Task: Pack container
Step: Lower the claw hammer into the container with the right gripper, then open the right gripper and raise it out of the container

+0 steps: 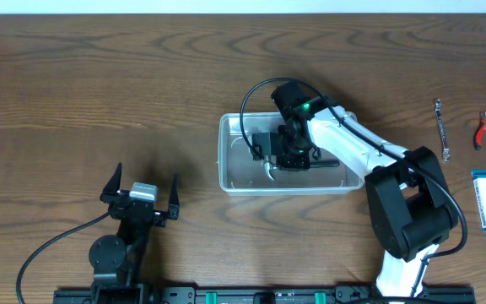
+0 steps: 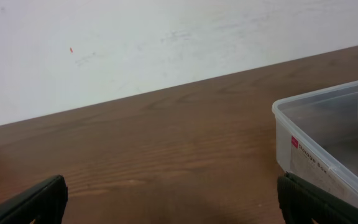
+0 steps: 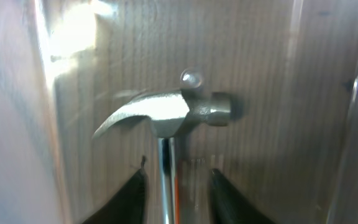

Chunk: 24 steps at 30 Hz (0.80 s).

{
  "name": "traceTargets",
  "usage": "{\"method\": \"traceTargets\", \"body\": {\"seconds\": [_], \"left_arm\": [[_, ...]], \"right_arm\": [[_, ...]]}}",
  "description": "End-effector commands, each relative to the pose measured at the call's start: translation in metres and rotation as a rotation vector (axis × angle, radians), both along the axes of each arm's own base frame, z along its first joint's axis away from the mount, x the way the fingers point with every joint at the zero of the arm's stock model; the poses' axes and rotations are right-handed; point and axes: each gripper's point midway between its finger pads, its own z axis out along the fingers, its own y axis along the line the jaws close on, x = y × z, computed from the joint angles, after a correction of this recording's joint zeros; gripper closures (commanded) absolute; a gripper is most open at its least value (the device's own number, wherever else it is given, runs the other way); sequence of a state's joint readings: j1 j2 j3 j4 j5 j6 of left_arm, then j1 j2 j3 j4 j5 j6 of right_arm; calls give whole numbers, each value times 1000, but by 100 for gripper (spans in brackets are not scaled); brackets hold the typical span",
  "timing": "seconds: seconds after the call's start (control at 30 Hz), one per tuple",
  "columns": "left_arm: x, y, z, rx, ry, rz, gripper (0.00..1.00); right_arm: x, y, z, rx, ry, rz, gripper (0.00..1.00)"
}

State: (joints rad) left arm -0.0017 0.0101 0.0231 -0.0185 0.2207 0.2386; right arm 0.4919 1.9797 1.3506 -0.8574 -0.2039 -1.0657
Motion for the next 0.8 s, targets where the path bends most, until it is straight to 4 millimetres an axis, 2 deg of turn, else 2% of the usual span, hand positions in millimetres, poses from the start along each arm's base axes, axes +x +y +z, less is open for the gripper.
{"method": "traceTargets", "body": {"seconds": [0.0,0.03,0.2,0.37,0.6,0.77], "left_arm": [[0,0,-16,-5,47,1,2],[0,0,-16,-5,47,1,2],[0,0,-16,-5,47,1,2],[0,0,-16,-5,47,1,2],[0,0,-16,-5,47,1,2],[0,0,-16,-5,47,1,2]], "right_arm": [[3,2,2,21,4,-30,28],[6,4,5,26,-3,-47,1],[28,15,26,65,-52,-119,1],[51,26,64,119,-129,-154,1],[68,32,139,183,-243,-197,1],[70,26,212,277,-356,-265,1]]}}
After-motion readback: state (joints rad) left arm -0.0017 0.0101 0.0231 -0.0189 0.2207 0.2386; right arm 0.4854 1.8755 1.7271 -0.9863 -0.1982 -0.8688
